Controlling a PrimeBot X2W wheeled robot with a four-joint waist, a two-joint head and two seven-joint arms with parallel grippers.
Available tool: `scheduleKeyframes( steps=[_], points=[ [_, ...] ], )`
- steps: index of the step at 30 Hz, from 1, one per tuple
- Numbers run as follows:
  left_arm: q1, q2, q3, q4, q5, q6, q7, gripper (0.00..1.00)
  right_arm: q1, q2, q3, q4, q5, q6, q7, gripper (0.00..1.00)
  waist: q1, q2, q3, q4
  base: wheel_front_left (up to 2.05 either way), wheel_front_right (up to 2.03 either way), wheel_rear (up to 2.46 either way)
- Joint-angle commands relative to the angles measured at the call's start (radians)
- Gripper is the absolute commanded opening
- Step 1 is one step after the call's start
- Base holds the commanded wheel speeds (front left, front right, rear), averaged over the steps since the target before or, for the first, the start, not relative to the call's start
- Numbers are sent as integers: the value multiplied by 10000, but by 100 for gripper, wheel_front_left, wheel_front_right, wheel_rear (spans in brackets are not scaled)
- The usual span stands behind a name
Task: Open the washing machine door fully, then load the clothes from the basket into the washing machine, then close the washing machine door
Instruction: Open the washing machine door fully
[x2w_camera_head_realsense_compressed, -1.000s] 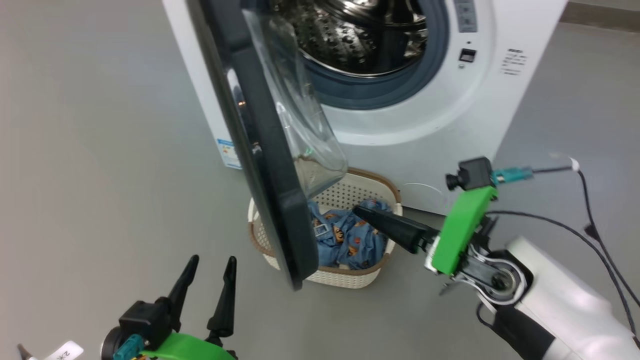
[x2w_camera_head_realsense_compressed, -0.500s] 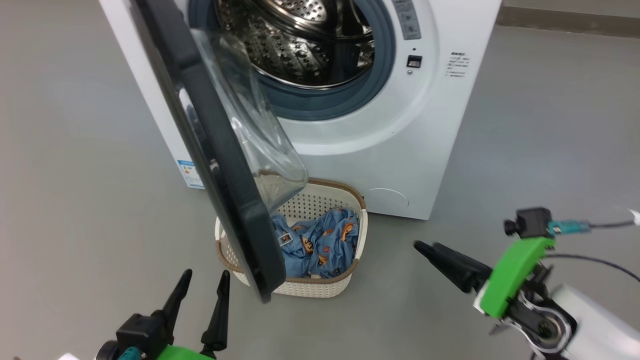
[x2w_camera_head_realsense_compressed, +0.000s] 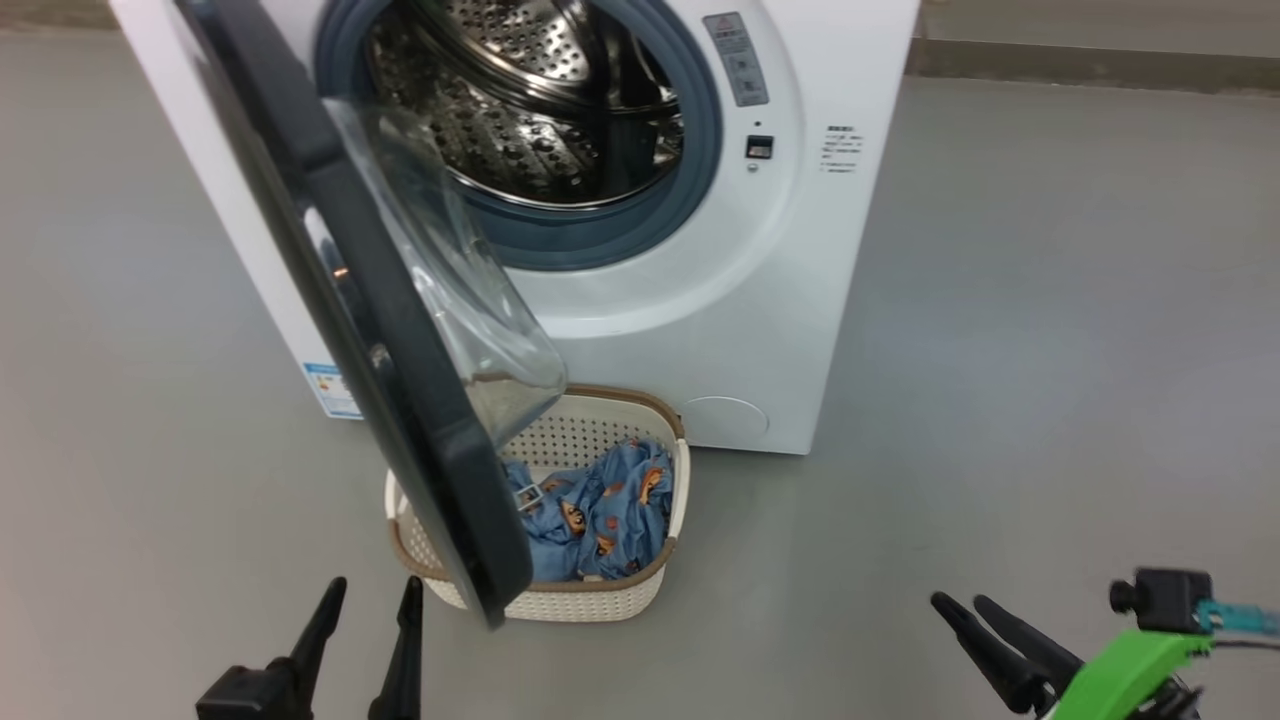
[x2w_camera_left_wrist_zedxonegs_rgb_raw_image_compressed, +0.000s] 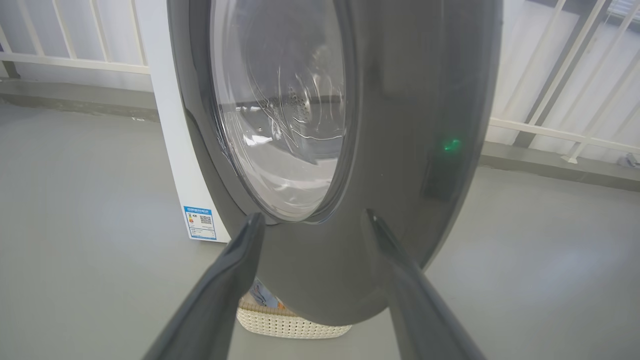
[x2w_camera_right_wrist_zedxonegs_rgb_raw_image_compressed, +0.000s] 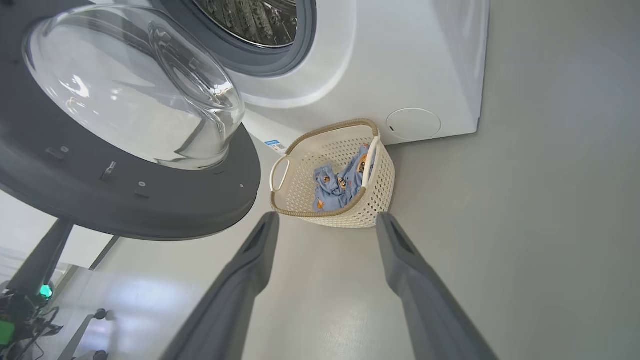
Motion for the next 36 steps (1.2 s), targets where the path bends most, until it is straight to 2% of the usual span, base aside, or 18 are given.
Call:
scheduleKeyframes(
  steps=[1,7,10,13,19,24,30,36],
  points=[
    [-133,178,403,-315,73,-24,-67,100,243,-313,102,-211,-30,73,-435,100,0,0,-22,-153,0,0,0],
    [31,166,590,-416,112,-24,-67,100,833,-687,147,-133,-834,73,-1121,100,0,0,-27,-362,0,0,0],
    [127,151,715,-446,121,-24,-67,100,1130,-622,-750,62,-2031,73,-1148,100,0,0,-46,-454,0,0,0],
    [199,125,831,-477,123,-24,-67,100,1768,-193,-2231,50,-3460,73,-1151,100,0,0,-46,-495,0,0,0],
    [264,77,985,-531,134,-24,-67,100,3115,1090,-5383,-639,-6544,73,-1153,100,0,0,-26,-502,0,0,0],
    [275,46,1045,-582,164,-25,-67,100,3899,2136,-7278,-1515,-8616,73,-1154,100,0,0,-35,-470,0,0,0],
    [276,30,1039,-637,236,-25,-67,100,4354,2772,-8354,-2205,-9879,73,-1155,100,0,0,-66,-406,0,0,0],
    [329,15,1090,-579,224,-25,-67,100,4727,3039,-8623,-2157,-10315,73,-1155,100,0,0,-85,-306,0,0,0]
  ],
)
